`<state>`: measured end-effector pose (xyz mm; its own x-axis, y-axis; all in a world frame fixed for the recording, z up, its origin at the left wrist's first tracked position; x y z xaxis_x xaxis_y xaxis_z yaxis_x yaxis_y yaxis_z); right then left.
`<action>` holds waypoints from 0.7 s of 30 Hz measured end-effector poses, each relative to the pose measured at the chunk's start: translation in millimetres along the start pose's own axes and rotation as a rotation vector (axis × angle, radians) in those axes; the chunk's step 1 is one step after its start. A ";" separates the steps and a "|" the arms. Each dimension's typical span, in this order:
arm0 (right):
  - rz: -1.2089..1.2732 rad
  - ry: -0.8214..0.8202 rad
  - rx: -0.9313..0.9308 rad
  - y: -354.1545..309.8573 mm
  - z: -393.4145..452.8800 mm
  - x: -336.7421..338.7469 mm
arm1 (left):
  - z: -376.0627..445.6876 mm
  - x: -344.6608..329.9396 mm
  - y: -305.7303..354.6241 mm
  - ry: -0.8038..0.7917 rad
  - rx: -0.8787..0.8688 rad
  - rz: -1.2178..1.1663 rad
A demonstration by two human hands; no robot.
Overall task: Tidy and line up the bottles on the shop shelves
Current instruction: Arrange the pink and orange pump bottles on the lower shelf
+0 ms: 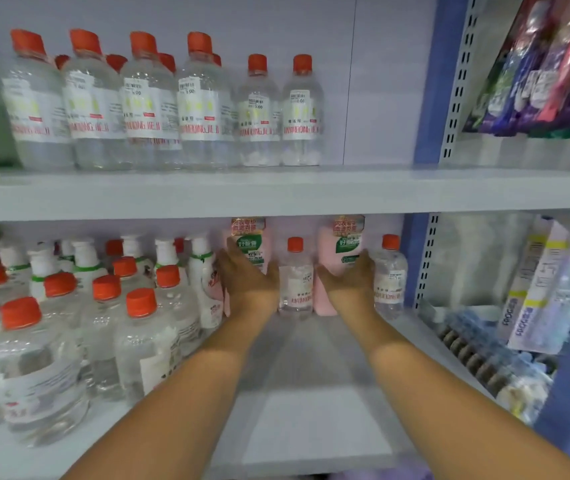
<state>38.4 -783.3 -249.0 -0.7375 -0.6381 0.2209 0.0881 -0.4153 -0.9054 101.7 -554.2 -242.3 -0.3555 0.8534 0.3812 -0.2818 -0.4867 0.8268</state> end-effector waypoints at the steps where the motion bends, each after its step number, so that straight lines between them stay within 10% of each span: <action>1: -0.006 0.013 -0.030 4.6 4.9 -4.8 | 9.2 -3.3 -5.6 0.014 0.045 -0.002; 14: -0.102 0.069 -0.059 13.0 -1.6 -10.7 | -14.4 11.0 -16.8 0.198 -0.075 0.197; 21: -0.083 0.038 0.085 -3.3 -39.2 16.9 | -36.6 20.7 -13.5 0.075 -0.033 -0.176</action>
<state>-0.6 -767.3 -256.5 -0.7693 -0.5748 0.2789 0.0807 -0.5205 -0.8501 65.5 -536.8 -260.7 -0.3631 0.9102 0.1993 -0.3743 -0.3383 0.8634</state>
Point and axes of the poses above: each hand's wrist, its own z-axis towards the middle knuckle, its own x-axis out of the back of the hand, y = z × x, the point moved 8 cm from there along z, towards the middle knuckle, and after that the axes turned 2 degrees about z, right-handed, at the moved point
